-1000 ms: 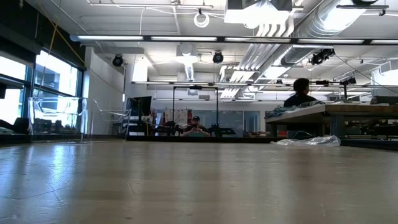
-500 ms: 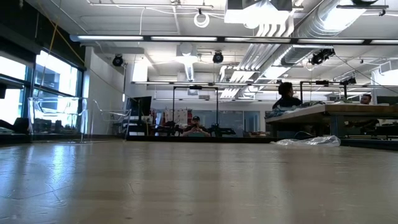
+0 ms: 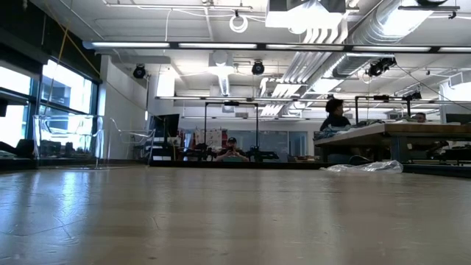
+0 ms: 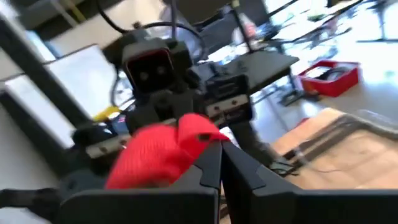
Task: Roll bandage
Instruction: Roll the red bandage
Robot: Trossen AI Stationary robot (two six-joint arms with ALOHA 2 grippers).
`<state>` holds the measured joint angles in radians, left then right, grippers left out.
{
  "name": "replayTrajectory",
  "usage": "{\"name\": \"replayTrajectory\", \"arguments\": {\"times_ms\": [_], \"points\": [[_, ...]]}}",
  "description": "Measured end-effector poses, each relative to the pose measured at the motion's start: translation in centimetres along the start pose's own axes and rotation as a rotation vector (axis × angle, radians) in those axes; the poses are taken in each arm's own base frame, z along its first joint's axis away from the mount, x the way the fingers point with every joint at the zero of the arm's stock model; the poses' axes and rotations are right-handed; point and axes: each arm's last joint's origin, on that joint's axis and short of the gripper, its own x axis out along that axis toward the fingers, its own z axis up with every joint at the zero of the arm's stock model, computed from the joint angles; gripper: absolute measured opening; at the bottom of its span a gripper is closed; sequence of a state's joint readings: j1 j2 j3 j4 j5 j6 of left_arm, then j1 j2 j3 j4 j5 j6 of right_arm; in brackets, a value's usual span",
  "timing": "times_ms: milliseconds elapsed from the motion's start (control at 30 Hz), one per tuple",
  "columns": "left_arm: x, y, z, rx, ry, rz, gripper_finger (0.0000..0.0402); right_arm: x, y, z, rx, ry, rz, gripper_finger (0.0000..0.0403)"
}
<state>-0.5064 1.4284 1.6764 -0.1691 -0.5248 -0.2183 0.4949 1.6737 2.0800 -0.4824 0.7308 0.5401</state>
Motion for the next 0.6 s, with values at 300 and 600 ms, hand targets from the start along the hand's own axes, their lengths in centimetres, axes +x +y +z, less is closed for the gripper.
{"name": "replayTrajectory", "arguments": {"times_ms": [300,600], "points": [[-1.4,1.6,1.6,-0.157,-0.012,0.012,0.0014,-2.2,0.8,-0.2,-0.130,-0.056,-0.120,0.0000],[-1.4,2.1,0.5,0.114,0.144,-0.116,0.0014,-1.7,1.1,2.7,-0.044,-0.137,0.155,0.0005]]}}
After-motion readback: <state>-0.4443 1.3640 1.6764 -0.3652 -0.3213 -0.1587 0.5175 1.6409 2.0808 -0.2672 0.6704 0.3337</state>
